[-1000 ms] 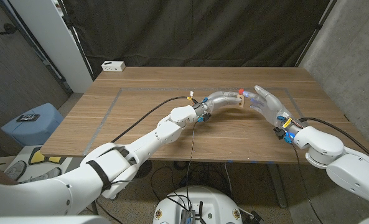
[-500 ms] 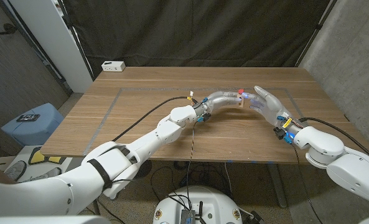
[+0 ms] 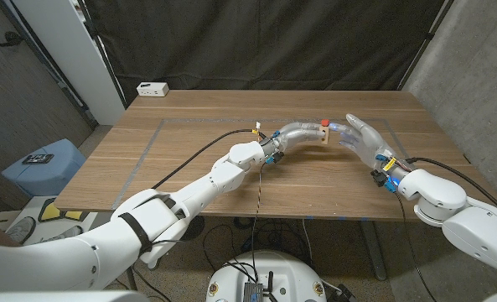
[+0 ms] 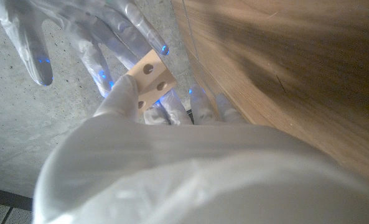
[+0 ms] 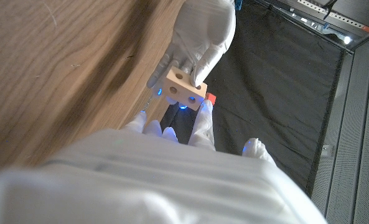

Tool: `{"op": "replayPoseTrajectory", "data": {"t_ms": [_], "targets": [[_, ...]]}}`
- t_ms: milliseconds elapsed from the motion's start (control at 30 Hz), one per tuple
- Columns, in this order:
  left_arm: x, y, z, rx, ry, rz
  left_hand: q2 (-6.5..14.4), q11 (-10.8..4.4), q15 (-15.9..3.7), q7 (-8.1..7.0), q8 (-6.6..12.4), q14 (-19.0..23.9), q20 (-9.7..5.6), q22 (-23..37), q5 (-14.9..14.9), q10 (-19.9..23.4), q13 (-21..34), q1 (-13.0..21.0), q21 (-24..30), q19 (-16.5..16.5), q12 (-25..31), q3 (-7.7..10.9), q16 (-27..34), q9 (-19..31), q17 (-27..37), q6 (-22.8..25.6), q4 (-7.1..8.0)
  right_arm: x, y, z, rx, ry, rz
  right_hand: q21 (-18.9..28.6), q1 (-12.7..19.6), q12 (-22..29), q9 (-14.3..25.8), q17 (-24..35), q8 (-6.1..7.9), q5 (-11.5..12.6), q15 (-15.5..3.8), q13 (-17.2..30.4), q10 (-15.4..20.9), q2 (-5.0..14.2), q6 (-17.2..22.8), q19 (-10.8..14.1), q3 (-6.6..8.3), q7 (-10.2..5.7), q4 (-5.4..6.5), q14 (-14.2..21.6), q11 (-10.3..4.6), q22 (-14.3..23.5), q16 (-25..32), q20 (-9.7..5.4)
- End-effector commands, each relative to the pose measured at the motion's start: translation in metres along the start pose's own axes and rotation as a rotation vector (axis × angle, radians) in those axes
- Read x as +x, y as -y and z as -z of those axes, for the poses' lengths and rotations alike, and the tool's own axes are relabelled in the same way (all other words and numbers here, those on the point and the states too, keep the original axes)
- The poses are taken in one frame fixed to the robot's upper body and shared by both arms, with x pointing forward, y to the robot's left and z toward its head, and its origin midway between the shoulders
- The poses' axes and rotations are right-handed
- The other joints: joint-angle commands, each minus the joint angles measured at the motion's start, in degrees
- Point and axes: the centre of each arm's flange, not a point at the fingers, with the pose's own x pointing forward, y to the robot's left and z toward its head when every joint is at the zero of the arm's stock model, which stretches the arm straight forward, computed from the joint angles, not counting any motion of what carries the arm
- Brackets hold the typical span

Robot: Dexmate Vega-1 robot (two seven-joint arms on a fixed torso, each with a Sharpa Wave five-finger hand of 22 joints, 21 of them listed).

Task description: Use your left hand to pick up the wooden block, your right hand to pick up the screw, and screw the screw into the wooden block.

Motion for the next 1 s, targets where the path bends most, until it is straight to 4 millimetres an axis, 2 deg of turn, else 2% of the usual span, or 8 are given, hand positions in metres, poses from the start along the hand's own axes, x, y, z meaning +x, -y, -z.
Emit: {"op": "replayPoseTrajectory", "data": {"t_ms": [33,333,500,1000], "targets": [[0.000,0.000,-0.001,0.005,0.001,0.006,0.6,0.65,-1.05,1.32,0.38,0.5,0.30,0.1,0.3,0.1,0.1,0.4,0.4,0.3,0.1,0.57,0.3,0.3,0.2,1.9,0.25,0.000,0.008,0.000,-0.003,0.003,0.020,0.4,0.5,0.1,0.2,0.1,-0.35,0.4,0.35,0.1,-0.6,-0.14,-0.3,0.3,0.33,0.31,0.01,-6.3,0.22,0.1,0.4,0.21],[0.000,0.002,-0.001,0.004,0.001,0.007,0.5,0.61,-1.03,1.27,0.42,0.5,0.29,0.1,0.3,0.1,0.1,0.4,0.4,0.3,0.1,0.56,0.3,0.3,0.2,2.0,0.22,0.004,0.010,0.001,-0.005,0.004,0.010,0.4,0.5,-0.1,0.2,0.1,-1.19,0.4,0.36,0.2,-0.8,-0.23,-1.8,0.4,0.32,0.13,0.02,-6.3,0.75,0.1,0.3,0.22],[-0.001,0.002,-0.002,0.006,0.001,0.006,0.5,0.50,-1.05,1.29,0.45,0.5,0.24,0.1,0.3,0.1,0.1,0.4,0.4,0.3,0.1,0.57,0.3,0.3,0.2,2.0,0.21,0.007,0.011,0.001,-0.008,0.005,-0.001,0.3,0.4,-0.5,0.2,0.2,-2.33,0.4,0.53,0.2,-1.6,-0.26,-4.6,0.3,0.34,-0.61,0.06,-6.6,0.80,0.1,0.1,0.50],[-0.001,0.003,-0.002,0.010,-0.002,0.005,0.6,0.61,-1.00,1.26,0.32,0.4,0.37,0.1,0.3,0.0,0.1,0.4,0.4,0.3,0.1,0.62,0.3,0.3,0.2,1.7,0.25,0.018,0.010,0.002,-0.010,0.021,-0.024,0.1,0.5,-0.9,0.2,0.2,-2.96,0.4,0.63,0.2,-3.0,-0.34,-8.2,-0.1,0.39,-1.39,0.04,-7.3,0.64,0.1,-0.1,0.68]]}}
